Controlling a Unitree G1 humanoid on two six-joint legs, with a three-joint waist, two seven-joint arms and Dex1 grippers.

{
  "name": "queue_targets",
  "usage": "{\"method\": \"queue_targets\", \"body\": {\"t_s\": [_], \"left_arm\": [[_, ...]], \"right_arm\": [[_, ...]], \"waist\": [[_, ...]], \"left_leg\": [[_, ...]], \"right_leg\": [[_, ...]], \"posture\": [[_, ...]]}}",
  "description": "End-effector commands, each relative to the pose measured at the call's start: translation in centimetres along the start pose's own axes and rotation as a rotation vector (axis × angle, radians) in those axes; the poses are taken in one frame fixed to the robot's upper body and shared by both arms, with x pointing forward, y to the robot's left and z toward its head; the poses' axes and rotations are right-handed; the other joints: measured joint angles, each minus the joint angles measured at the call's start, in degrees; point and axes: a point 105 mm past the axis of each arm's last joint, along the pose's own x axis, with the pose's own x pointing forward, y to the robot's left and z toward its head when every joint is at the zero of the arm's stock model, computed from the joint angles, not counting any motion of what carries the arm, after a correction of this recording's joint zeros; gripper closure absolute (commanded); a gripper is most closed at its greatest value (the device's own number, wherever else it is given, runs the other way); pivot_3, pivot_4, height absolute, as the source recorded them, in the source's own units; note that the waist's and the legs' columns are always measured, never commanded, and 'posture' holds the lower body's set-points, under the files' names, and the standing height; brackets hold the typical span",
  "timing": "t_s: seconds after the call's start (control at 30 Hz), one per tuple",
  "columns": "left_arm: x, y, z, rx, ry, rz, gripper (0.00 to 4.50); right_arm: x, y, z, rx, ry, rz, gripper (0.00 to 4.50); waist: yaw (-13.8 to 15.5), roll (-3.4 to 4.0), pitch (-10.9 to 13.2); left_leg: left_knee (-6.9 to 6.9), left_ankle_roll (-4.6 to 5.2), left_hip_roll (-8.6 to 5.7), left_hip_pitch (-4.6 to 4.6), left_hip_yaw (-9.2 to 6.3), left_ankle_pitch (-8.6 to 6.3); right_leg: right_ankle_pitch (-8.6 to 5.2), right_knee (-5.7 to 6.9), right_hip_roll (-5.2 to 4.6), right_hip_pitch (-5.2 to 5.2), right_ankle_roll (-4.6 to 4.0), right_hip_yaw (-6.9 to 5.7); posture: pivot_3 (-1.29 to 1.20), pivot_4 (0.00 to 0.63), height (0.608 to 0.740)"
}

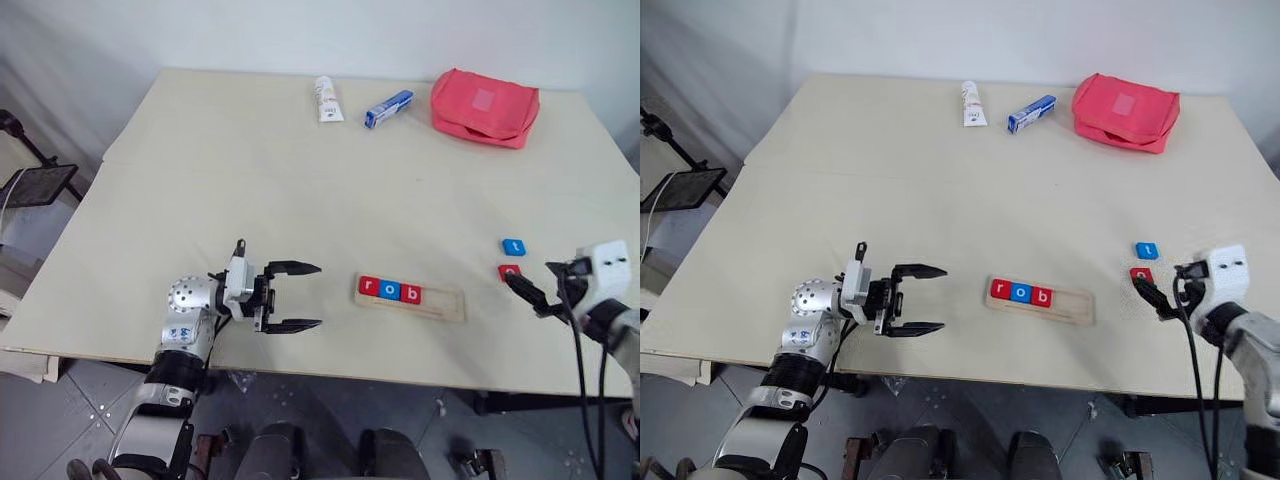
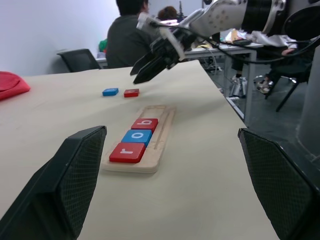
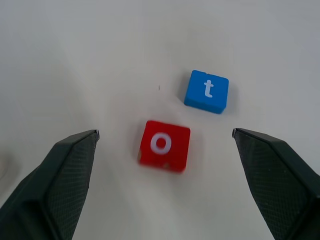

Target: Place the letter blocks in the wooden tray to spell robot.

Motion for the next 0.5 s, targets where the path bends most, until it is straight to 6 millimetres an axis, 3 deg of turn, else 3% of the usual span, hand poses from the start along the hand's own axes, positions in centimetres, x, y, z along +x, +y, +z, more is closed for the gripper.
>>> {"method": "queue_targets", "body": {"t_s": [0.03, 0.3, 0.4, 0.5], "left_arm": [[-0.1, -0.2, 0.5, 0.031, -0.002, 0.012, 0.00], [-0.6, -0.7, 0.6, 0.031, 0.008, 0.042, 0.00], [-0.6, -0.8, 0.6, 0.030, 0.011, 0.045, 0.00], [-0.6, -0.8, 0.7, 0.030, 0.012, 0.046, 0.00]], "right_arm": [[0.8, -0.2, -0.3, 0.009, 0.000, -0.021, 0.02], [1.5, -0.4, -2.4, 0.040, 0.065, -0.053, 0.02], [1.3, -0.5, -2.4, 0.034, 0.045, -0.077, 0.60], [1.3, -0.4, -2.6, 0.031, 0.039, -0.078, 1.54]], "waist": [[-0.12, 0.00, 0.00], [-0.31, 0.00, 0.00], [-0.26, 0.00, 0.00], [-0.21, 0.00, 0.00]], "left_leg": [[0.00, 0.01, -0.01, 0.00, -0.02, -0.01], [0.05, 0.03, 0.00, 0.04, 0.07, -0.02], [0.05, 0.03, 0.00, 0.05, 0.07, -0.02], [0.05, 0.03, -0.01, 0.05, 0.07, -0.02]], "right_leg": [[0.00, 0.00, 0.00, 0.01, 0.00, 0.00], [0.00, -0.02, -0.02, 0.06, 0.00, 0.02], [0.00, -0.02, -0.02, 0.07, 0.00, 0.04], [0.00, -0.02, -0.02, 0.08, 0.00, 0.04]], "posture": [[0.00, 0.150, 0.740], [0.00, 0.150, 0.740], [0.00, 0.150, 0.740], [0.00, 0.150, 0.740]]}}
